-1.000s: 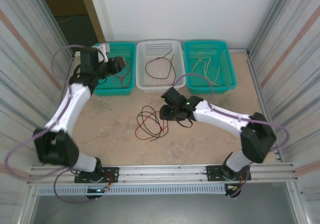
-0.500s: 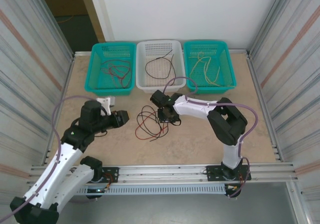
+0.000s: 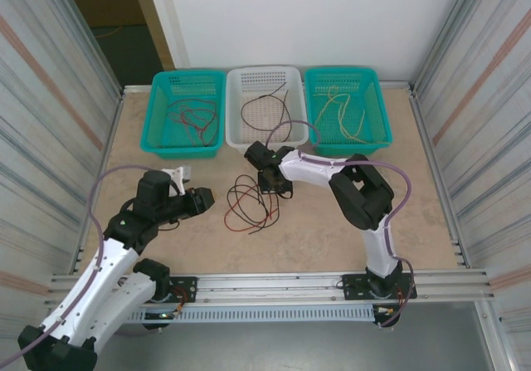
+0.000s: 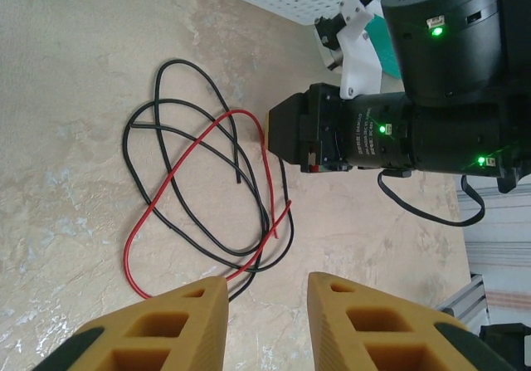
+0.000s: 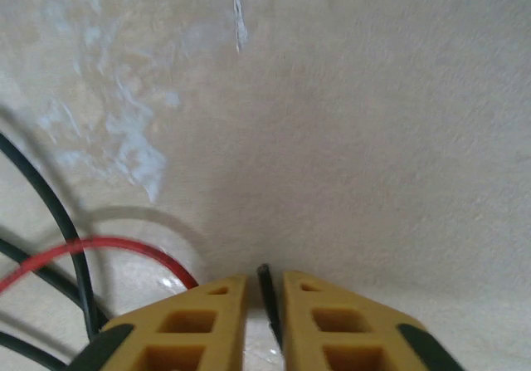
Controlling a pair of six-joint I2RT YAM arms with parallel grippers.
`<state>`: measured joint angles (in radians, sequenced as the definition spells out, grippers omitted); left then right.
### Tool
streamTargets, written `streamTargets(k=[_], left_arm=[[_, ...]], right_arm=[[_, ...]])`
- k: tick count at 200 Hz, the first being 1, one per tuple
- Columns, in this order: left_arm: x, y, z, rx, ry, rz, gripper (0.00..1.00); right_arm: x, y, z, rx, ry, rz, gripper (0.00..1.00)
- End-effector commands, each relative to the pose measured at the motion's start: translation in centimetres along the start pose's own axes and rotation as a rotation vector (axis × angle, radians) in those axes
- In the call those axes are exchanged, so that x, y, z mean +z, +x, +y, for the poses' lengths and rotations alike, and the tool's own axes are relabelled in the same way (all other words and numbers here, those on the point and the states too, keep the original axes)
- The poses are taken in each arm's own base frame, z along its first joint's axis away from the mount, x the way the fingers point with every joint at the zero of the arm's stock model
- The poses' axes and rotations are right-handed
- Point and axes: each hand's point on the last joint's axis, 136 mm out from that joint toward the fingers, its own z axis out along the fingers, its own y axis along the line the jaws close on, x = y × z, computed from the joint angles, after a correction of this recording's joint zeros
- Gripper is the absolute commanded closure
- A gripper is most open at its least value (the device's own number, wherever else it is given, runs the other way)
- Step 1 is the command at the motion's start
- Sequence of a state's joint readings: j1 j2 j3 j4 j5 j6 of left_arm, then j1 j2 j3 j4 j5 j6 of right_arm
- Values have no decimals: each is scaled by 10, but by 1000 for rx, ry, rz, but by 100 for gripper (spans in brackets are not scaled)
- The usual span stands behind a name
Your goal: Untangle the cables
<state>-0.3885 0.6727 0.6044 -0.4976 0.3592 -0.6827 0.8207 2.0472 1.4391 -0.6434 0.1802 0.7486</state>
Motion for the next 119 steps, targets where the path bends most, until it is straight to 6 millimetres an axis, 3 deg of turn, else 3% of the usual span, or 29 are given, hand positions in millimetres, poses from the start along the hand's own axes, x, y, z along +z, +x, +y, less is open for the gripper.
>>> streamTargets(k=[1, 22, 42, 58, 93, 119], left_arm=[[0, 2, -3, -6, 26, -1, 68], [0, 0, -6, -1, 39, -7, 67], [1, -4, -16, 13, 82, -13, 64], [1, -9, -31, 39, 153, -28, 58], [-3, -21, -76, 168, 329, -82, 38], [-4, -31, -107, 299, 426, -112, 30]], right_arm=[[5, 5, -12, -9, 74, 18, 91], [-8, 3, -12, -9, 67, -10, 97], [-40, -1, -4, -31, 26, -80, 100], [-83, -6, 7, -59, -18, -163, 100], [-198, -14, 30, -145, -164, -401, 100], [-259, -21, 38, -157, -309, -500, 100]])
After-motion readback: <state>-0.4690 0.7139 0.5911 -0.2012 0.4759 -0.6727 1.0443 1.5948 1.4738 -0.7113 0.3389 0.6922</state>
